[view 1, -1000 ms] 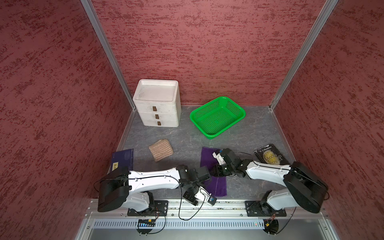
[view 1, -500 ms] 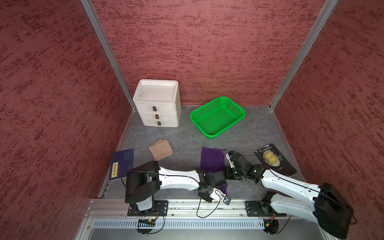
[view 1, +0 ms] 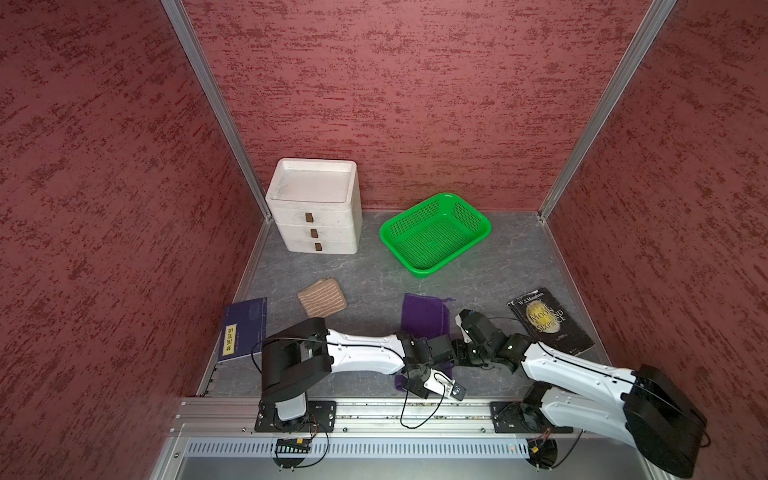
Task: Fold the square dishcloth
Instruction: Adjust the cleaning item at the center of the board.
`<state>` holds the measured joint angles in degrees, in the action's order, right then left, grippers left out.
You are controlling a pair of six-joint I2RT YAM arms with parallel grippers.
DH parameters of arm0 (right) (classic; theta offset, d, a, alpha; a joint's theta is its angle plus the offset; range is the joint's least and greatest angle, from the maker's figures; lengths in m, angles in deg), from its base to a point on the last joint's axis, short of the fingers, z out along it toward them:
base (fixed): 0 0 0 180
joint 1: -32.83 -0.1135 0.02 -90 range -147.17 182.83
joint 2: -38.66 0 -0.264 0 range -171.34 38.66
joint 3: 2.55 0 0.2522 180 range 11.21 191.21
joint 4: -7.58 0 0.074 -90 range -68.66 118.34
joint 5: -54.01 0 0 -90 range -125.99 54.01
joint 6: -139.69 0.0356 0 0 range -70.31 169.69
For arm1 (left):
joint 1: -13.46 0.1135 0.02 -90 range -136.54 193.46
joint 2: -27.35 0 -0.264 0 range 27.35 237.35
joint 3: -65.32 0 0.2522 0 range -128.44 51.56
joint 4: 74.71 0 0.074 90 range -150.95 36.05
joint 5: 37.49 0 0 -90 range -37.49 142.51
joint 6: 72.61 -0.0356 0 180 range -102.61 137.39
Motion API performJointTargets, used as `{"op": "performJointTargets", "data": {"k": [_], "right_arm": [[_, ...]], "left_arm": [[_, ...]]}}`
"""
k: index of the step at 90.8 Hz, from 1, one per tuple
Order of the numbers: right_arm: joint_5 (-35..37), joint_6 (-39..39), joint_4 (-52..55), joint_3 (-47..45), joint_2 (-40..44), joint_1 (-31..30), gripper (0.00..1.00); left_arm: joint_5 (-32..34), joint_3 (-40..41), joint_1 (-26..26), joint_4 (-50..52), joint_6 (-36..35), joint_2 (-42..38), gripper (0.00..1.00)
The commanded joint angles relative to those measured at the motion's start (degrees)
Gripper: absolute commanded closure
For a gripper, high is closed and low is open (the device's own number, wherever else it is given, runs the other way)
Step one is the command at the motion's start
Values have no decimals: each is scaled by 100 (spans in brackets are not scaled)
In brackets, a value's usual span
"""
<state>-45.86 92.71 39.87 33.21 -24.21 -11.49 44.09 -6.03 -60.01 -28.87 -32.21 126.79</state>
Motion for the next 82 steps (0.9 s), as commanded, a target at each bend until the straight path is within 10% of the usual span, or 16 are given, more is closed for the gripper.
{"op": "performJointTargets", "data": {"k": [1,26,82], "right_arm": [[63,-74,220,92,-51,15,65],[77,-67,264,29,56,21,69],[140,-157,1149,248,898,-2,71]], "left_arm": [[-317,-46,17,312,-88,40,56],[-330,91,73,-112,40,-277,100],[-889,97,269,452,113,-928,100]]}}
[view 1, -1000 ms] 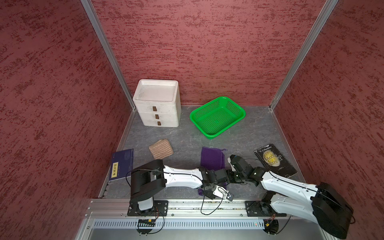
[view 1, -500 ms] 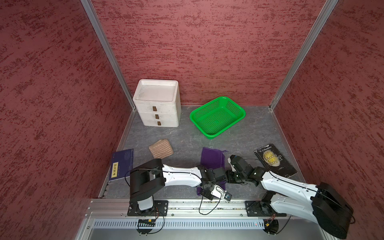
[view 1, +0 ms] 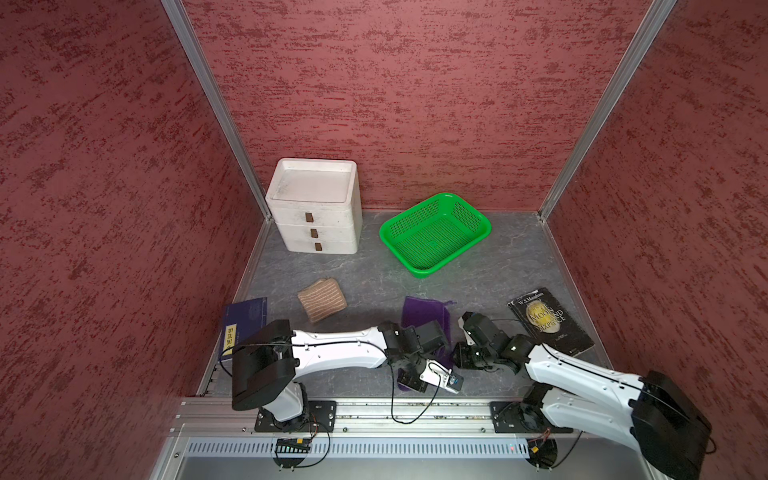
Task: Fold the square dishcloth
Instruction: Adjust the cleaning item at the center of the board.
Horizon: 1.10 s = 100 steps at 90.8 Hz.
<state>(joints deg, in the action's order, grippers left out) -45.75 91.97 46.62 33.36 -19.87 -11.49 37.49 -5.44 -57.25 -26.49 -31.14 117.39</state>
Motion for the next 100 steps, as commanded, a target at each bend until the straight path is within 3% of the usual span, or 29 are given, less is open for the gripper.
{"op": "performJointTargets", "data": {"k": [1,13,25,43,74,100], "right_arm": [[113,-73,485,226,538,-5,71],[-319,355,156,-70,1348,-155,81],[-285,870,-428,-453,1536,-694,87],[-271,1091,-1292,-608,819,-1132,91],[-407,1099,-1983,-679,-784,-1428,97],[-173,931,-1025,-606,-506,-1457,98]], "left_arm": [[-229,43,-5,217,13,26,100],[-260,185,-12,30,64,56,100],[-255,283,4,-327,191,111,100],[5,589,11,-1079,383,246,97],[3,552,74,-860,319,49,94],[55,743,79,-646,160,-260,93]]}}
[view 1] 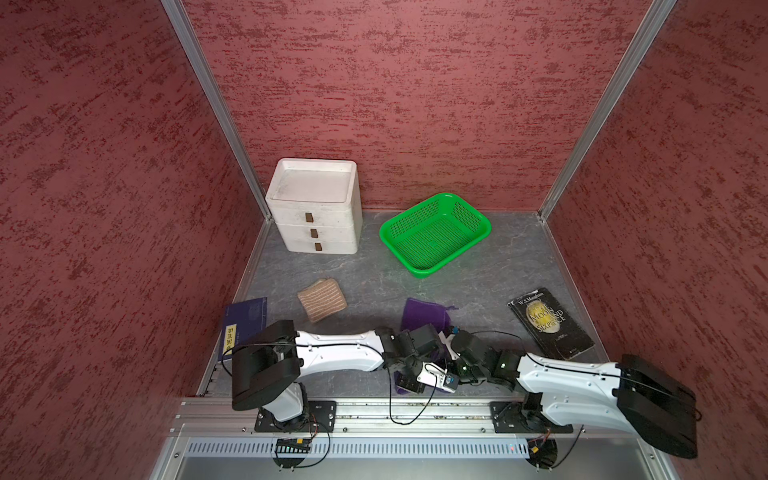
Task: Fold the square dishcloth
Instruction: Adjust the cleaning item at the center of the board.
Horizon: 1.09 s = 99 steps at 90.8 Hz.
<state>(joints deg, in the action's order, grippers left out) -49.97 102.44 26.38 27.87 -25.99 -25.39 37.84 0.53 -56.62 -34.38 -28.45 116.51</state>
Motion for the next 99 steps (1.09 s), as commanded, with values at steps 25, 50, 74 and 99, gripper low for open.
{"op": "performJointTargets", "data": {"k": [25,50,74,99], "right_arm": [[468,-129,1978,32,945,-67,98],[490,-128,1887,453,1050,-424,93],[928,23,2412,596,1656,-477,91],[1140,281,3198,433,2238,-100,95]], "left_arm": [[-44,196,8,465,-168,-510,88],[-50,295,-183,165,-5,-294,100],[41,97,-312,-156,256,-628,100],[-204,-437,-386,-65,464,-375,100]]}}
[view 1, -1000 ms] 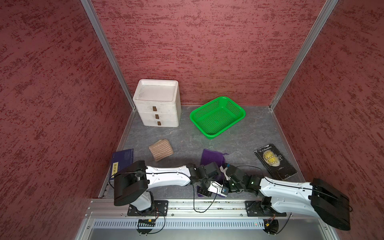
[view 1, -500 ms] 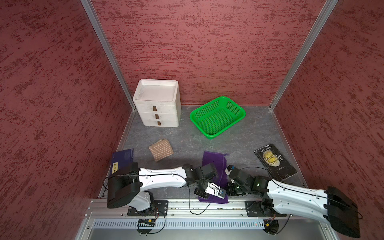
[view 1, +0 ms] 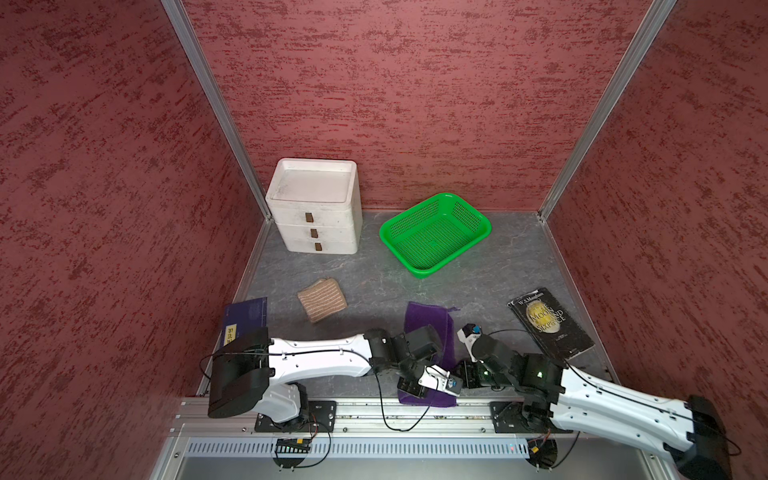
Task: Fold the square dishcloth
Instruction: Adjust the cleaning item at the center of the board, then fold the cleaning item at the center of the board.
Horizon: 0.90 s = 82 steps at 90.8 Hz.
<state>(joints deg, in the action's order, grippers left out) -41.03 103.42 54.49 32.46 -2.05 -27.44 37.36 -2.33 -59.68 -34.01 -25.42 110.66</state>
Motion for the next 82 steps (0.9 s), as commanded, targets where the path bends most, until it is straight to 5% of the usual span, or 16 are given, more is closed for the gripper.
{"op": "performJointTargets", "data": {"k": [1,21,34,45,64,73,76,82], "right_arm": [[252,195,378,-34,-191,109,95],[609,21,998,488,-732,497,100],[82,-648,1109,1067,-351,1657,98],[-615,-1152,524,1432,-1253,2175,98],[-1615,-1425,-827,2078,-3205,2244,100],[-1987,-1457,-1265,2175,-3733,2235,100],[-2076,-1474,-1365,2162,-3839,2235,100],[-2225,-1505,-1517,2119,-4016,2226,100]], "left_arm": [[-146,-154,-92,-128,168,251,100],[-154,-278,-206,-773,356,713,100],[-194,-303,-343,-1036,316,999,100],[42,-193,-597,-1266,86,1171,100],[583,360,-775,-2399,-367,1469,99],[570,510,-700,-2317,-487,1424,81],[454,523,-647,-2152,-494,1328,59],[386,546,-568,-1925,-498,1131,35]]}}
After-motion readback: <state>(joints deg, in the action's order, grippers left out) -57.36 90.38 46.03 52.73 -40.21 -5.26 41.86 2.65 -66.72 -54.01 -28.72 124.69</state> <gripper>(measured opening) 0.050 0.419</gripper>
